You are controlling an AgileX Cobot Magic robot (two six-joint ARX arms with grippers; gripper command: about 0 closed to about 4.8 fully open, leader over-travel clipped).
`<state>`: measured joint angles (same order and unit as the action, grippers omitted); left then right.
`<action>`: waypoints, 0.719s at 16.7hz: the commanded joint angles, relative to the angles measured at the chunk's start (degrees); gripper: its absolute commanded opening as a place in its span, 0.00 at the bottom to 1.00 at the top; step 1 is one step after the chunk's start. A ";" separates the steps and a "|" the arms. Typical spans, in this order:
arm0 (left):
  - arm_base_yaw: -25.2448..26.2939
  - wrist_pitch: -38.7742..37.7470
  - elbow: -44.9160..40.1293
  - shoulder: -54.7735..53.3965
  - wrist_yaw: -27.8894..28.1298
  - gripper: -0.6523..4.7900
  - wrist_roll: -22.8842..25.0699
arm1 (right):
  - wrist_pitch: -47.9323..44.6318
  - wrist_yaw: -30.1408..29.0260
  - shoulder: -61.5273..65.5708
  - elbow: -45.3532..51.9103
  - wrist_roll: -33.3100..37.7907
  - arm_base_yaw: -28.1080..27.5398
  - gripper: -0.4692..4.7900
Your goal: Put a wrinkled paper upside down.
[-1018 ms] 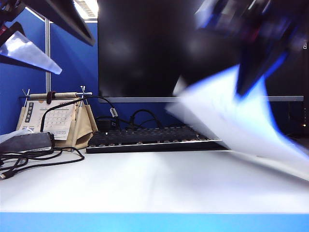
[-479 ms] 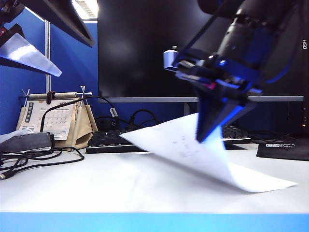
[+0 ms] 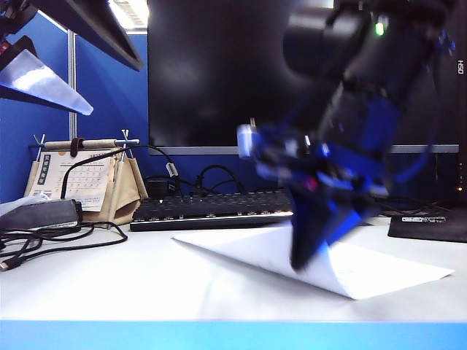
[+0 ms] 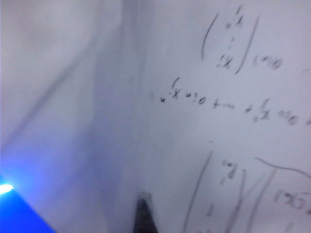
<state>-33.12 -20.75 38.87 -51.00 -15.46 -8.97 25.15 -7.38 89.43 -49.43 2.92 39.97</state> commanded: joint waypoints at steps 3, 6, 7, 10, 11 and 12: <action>0.00 2.40 0.46 6.64 0.44 0.97 1.73 | -1.62 -0.22 -0.28 0.96 1.57 -0.22 0.31; 0.00 1.49 0.44 15.67 6.80 0.97 1.70 | -1.57 -0.28 -0.28 0.96 1.57 -0.59 0.31; 0.00 0.50 0.35 19.43 8.46 0.97 1.73 | -1.40 -0.26 -0.31 0.96 1.57 -0.68 0.32; 0.00 -4.72 0.35 30.42 13.00 0.97 1.70 | -1.68 -1.53 -1.77 0.96 1.60 -0.85 0.49; 0.00 -6.14 0.35 33.00 13.66 0.97 1.75 | -1.99 -1.53 -2.60 0.96 1.60 -0.85 0.49; 0.00 -8.63 0.35 36.54 15.76 0.97 1.77 | -2.62 -1.55 -4.24 0.96 1.60 -0.85 0.49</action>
<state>-33.12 -27.33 38.98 -15.51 -1.54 -7.31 24.05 -8.67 86.52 -48.25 4.47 39.13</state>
